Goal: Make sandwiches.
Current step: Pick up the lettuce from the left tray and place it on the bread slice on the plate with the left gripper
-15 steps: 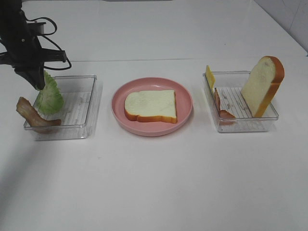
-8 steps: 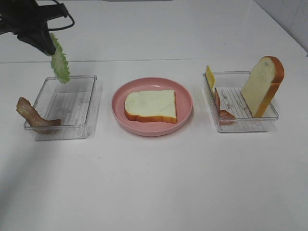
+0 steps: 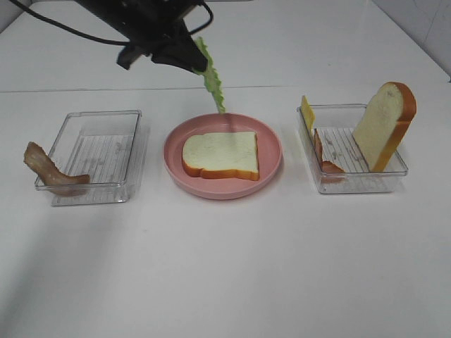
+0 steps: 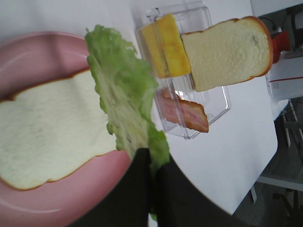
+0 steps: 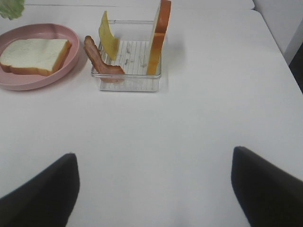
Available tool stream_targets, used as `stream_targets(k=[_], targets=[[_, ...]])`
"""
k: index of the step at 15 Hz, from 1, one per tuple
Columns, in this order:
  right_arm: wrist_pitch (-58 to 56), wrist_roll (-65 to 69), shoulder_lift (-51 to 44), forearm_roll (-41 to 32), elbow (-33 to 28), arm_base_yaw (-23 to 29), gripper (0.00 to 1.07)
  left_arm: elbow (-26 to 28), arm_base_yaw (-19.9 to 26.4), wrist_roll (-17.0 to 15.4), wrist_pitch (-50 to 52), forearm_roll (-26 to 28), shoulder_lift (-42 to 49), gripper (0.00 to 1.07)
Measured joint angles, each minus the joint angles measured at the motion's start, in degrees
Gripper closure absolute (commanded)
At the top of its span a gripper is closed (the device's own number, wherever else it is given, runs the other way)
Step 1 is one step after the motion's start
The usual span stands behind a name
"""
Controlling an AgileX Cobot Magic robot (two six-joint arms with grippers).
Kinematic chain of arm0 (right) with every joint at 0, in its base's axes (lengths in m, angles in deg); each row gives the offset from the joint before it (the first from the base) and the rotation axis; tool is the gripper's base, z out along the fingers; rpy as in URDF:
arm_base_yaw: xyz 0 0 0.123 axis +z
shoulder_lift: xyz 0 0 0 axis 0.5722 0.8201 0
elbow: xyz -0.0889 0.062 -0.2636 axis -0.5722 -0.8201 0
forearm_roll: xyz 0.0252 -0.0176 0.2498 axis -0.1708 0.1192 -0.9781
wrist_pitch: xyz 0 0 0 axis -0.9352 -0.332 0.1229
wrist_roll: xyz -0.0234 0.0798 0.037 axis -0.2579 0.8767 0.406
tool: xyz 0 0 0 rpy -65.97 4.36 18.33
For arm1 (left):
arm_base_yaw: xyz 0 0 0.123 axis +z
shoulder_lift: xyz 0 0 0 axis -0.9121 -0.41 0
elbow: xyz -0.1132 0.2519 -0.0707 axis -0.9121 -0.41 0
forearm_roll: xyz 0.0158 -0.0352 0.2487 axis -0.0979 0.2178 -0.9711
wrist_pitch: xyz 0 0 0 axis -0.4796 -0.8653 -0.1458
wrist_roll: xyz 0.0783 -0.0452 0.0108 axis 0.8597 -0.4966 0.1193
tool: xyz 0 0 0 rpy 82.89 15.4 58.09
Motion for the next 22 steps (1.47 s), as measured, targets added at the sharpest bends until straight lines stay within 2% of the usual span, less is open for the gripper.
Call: stream_targets(k=[3, 6, 9, 12, 13, 14, 15, 16, 17, 18, 19, 20, 22], targets=[[0.00, 0.00, 0.00, 0.00, 0.00, 0.00, 0.25, 0.00, -4.53, 3.55, 3.27, 3.95, -4.93, 1.07], [0.00, 0.00, 0.00, 0.00, 0.00, 0.00, 0.25, 0.00, -5.84, 4.81, 4.35, 4.47, -9.57, 1.07], [0.00, 0.00, 0.00, 0.00, 0.00, 0.00, 0.25, 0.00, -5.84, 4.81, 4.81, 0.74, -10.60, 1.07], [0.00, 0.00, 0.00, 0.00, 0.00, 0.00, 0.25, 0.00, -5.84, 2.29, 4.76, -5.21, -10.60, 1.07], [0.00, 0.00, 0.00, 0.00, 0.00, 0.00, 0.25, 0.00, -5.84, 1.78, 4.76, -7.96, -10.60, 1.04], [0.00, 0.00, 0.00, 0.00, 0.00, 0.00, 0.25, 0.00, -5.84, 1.78, 4.76, -7.96, -10.60, 1.04], [0.00, 0.00, 0.00, 0.00, 0.00, 0.00, 0.25, 0.00, -5.84, 1.55, 4.76, -10.20, -10.60, 0.93], [0.00, 0.00, 0.00, 0.00, 0.00, 0.00, 0.25, 0.00, -5.84, 1.55, 4.70, -12.15, -10.60, 0.71], [0.00, 0.00, 0.00, 0.00, 0.00, 0.00, 0.25, 0.00, -5.84, 1.55, 4.70, -12.15, -10.60, 0.71], [0.00, 0.00, 0.00, 0.00, 0.00, 0.00, 0.25, 0.00, -5.84, 1.49, 4.70, -13.01, -10.54, 0.46], [0.00, 0.00, 0.00, 0.00, 0.00, 0.00, 0.25, 0.00, -5.84, 1.43, 4.81, -13.98, -10.14, 0.39], [0.00, 0.00, 0.00, 0.00, 0.00, 0.00, 0.25, 0.00, -5.84, 1.38, 5.27, -15.58, -9.22, 0.36], [0.00, 0.00, 0.00, 0.00, 0.00, 0.00, 0.25, 0.00, -5.73, 0.80, 5.44, -18.33, -7.10, 0.36]])
